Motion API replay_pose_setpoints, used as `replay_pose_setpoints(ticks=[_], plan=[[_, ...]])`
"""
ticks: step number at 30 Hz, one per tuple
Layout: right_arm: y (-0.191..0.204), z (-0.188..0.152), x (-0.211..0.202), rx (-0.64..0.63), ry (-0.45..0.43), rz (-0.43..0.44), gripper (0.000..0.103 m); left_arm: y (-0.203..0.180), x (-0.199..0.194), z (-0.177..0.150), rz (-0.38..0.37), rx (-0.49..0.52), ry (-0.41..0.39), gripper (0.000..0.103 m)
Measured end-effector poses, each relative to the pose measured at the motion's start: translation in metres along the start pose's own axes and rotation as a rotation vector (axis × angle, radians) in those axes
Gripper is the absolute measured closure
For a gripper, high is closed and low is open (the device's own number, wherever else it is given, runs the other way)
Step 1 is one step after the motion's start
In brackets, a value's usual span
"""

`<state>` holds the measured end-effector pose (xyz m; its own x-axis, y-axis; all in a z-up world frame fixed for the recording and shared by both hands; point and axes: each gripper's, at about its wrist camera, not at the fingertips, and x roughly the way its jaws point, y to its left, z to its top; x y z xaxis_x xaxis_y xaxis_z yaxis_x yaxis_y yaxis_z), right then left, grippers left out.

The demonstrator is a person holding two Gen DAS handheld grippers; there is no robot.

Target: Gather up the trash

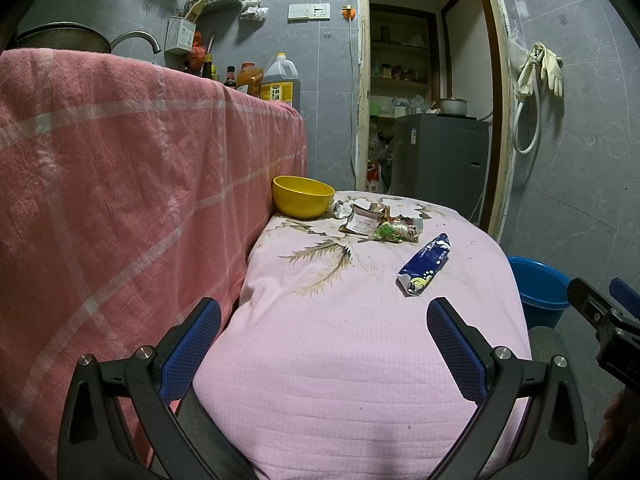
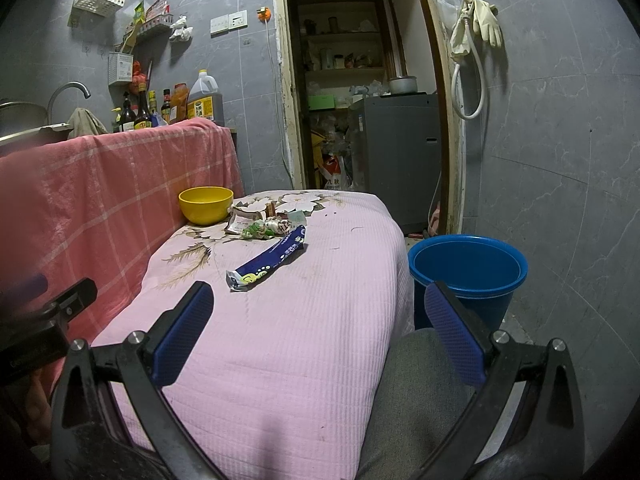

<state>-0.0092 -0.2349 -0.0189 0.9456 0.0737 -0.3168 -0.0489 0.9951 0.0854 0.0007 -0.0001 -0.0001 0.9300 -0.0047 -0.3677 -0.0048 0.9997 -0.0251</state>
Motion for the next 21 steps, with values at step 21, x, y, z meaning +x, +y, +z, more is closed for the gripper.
replay_pose_setpoints(ticks=[21], plan=[[-0.0005,0.0008,-0.0012,0.003,0.000,0.001,0.000,0.0001,0.0002,0.0001,0.000,0.000,0.001,0.002]])
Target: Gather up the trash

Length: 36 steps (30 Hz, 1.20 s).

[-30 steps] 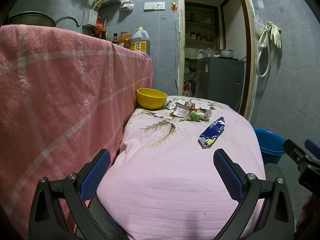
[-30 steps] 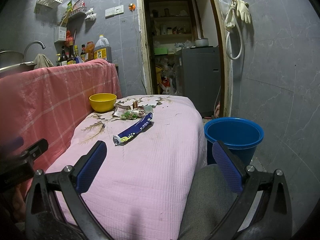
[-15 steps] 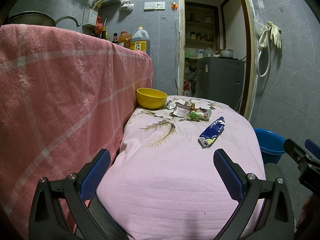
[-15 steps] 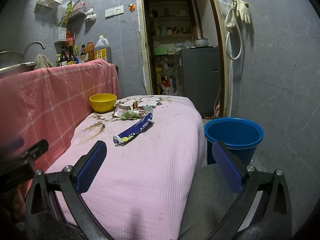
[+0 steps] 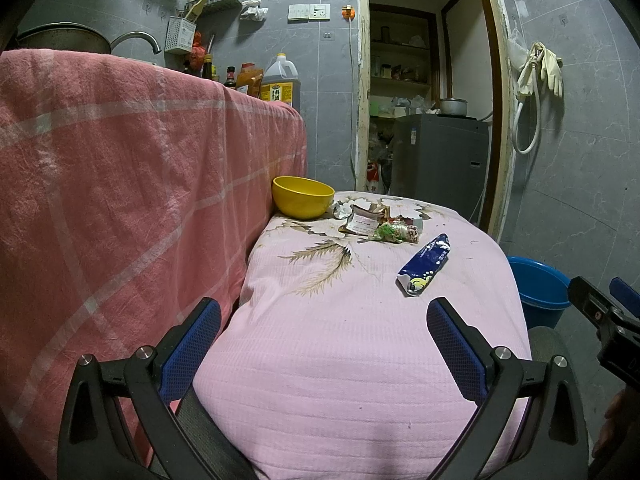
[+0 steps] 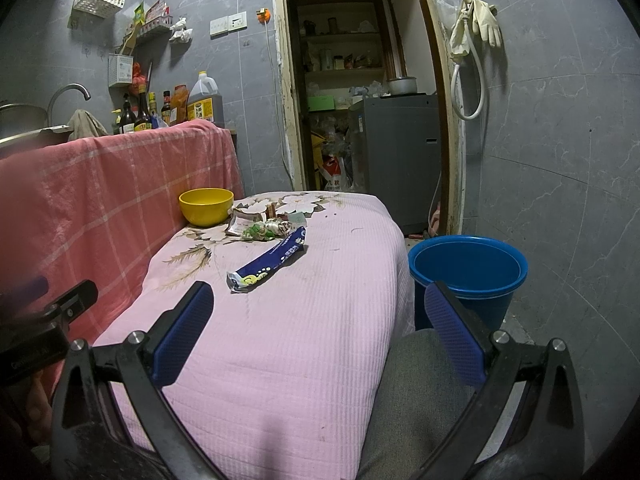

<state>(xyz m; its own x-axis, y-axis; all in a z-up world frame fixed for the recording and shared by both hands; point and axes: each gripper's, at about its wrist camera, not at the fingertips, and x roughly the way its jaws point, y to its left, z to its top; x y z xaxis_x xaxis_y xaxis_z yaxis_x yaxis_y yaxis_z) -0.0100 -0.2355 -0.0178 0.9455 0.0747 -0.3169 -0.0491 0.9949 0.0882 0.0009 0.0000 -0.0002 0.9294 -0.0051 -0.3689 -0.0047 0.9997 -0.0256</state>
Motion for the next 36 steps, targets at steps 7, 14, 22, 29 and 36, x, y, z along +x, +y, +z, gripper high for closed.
replay_pose_setpoints(ticks=[7,14,22,29,36], plan=[[0.0004,-0.0002,0.0003,0.001,0.000,0.000,0.000,0.0000,-0.0001,0.0001,0.000,0.000,0.001,0.002],[0.0006,-0.0005,0.0007,0.002,0.000,0.000,0.000,-0.0022,0.0015,-0.0014,0.000,0.000,0.001,0.002],[0.0008,-0.0003,0.0004,0.003,0.000,0.001,0.000,-0.0025,0.0016,-0.0014,0.000,-0.001,0.002,0.002],[0.0010,-0.0003,0.0006,0.004,0.000,0.002,0.000,-0.0024,0.0017,-0.0015,0.000,-0.002,0.003,0.002],[0.0007,-0.0005,0.0009,0.005,0.001,0.002,0.000,-0.0046,0.0007,-0.0055,0.002,0.001,0.008,0.002]])
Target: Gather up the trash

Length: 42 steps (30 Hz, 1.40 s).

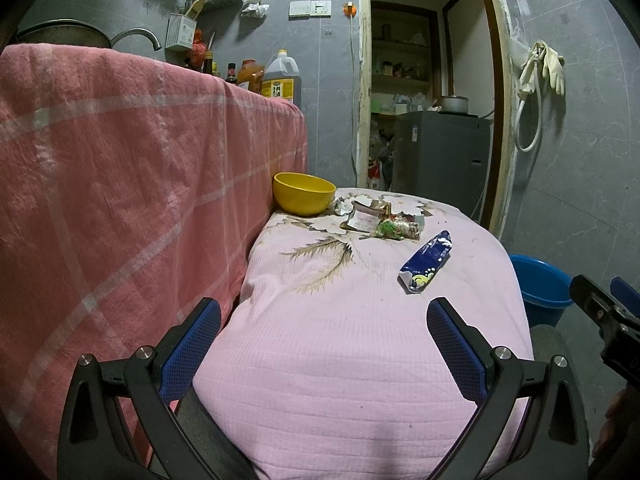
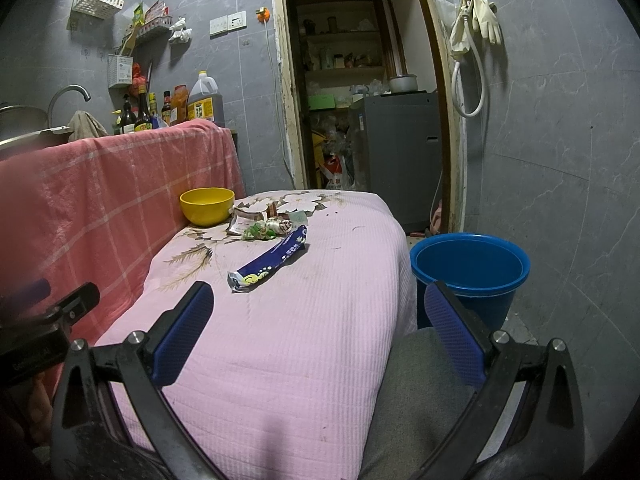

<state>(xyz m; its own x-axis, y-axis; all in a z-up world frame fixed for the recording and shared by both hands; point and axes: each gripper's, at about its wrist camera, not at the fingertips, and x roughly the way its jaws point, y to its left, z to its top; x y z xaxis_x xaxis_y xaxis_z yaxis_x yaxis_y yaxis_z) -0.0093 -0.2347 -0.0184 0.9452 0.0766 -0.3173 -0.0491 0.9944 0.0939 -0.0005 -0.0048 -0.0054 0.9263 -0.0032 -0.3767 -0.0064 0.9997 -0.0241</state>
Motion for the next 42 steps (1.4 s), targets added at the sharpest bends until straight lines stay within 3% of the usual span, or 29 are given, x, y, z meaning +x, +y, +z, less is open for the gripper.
replay_pose_setpoints(ticks=[9,23,42], plan=[[-0.001,0.001,0.007,0.009,0.015,0.009,0.000,0.002,0.011,0.001,0.017,-0.002,0.023,0.002],[-0.001,0.024,0.031,-0.011,-0.013,0.039,0.000,0.002,0.038,0.026,0.053,-0.032,-0.022,0.002],[-0.015,0.067,0.102,-0.014,-0.073,0.039,0.000,0.000,0.109,0.070,0.073,-0.032,-0.068,0.002]])
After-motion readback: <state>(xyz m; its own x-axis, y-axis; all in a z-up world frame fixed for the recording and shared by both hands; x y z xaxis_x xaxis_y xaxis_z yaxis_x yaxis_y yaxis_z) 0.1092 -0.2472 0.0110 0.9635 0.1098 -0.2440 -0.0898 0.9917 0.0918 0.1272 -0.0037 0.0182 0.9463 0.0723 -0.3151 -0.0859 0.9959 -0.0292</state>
